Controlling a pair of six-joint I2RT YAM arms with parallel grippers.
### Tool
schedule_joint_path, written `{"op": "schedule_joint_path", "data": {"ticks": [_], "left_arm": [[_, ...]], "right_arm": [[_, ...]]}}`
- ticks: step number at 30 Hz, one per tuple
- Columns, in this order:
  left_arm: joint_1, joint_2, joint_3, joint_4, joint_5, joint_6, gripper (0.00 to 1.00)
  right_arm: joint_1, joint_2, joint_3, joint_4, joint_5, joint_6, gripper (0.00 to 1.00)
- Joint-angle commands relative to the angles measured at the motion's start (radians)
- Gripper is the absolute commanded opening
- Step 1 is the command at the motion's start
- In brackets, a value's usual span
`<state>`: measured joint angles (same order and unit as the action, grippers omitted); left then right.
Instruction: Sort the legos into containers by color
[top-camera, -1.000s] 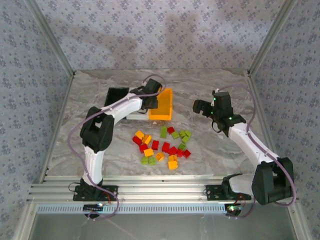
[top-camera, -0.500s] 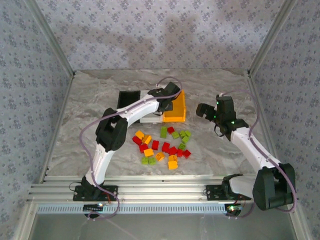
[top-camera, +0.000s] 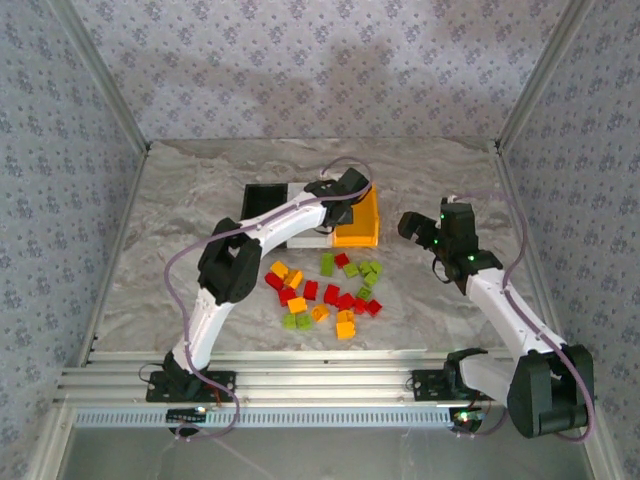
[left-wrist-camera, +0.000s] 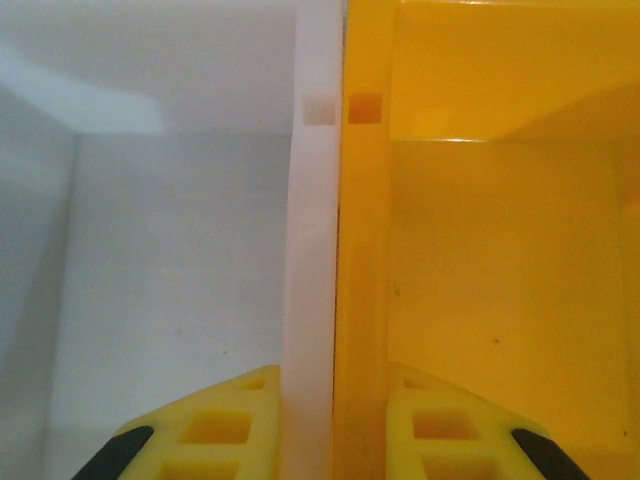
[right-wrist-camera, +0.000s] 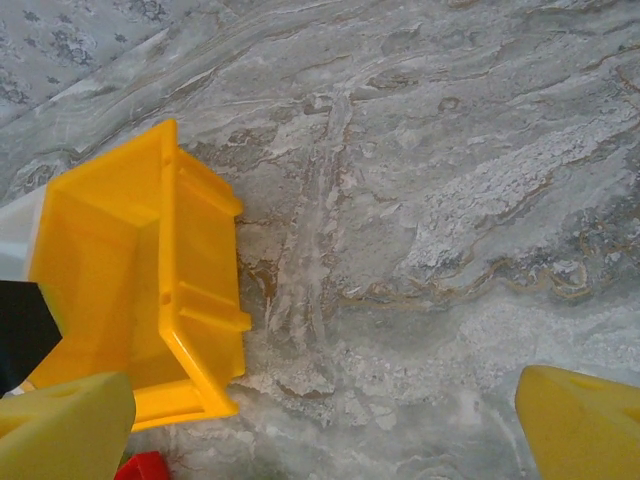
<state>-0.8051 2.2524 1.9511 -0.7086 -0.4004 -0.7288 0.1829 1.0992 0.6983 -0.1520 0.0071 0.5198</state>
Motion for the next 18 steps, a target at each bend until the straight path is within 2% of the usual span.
{"op": "schedule_joint_path", "data": {"ticks": [1,6,9,10,12,18], "left_arm": [[-0.011,0.021,0.069,0.01,0.017,-0.022,0.0],[-0.02,0.048,0.117,-0.006,0.029,-0.009,0.01],[-0.024,0.049,0.116,-0.008,0.036,-0.013,0.26],[-0.025,0.046,0.114,-0.003,0.039,-0.015,0.37],[-0.031,0.037,0.117,0.004,0.038,-0.012,0.49],[-0.033,-0.063,0.105,0.024,0.033,0.007,0.62]], "right_arm": [[0.0,-0.01,0.016,-0.006,-0.015,-0.006,0.99],[0.004,0.001,0.01,-0.021,-0.019,-0.003,0.99],[0.006,0.005,0.013,-0.036,-0.021,-0.005,0.99],[0.006,0.005,0.014,-0.039,-0.023,-0.006,0.99],[0.008,0.004,0.016,-0.043,-0.025,-0.009,0.99],[0.027,0.013,0.051,-0.105,-0.053,-0.017,0.98]]}}
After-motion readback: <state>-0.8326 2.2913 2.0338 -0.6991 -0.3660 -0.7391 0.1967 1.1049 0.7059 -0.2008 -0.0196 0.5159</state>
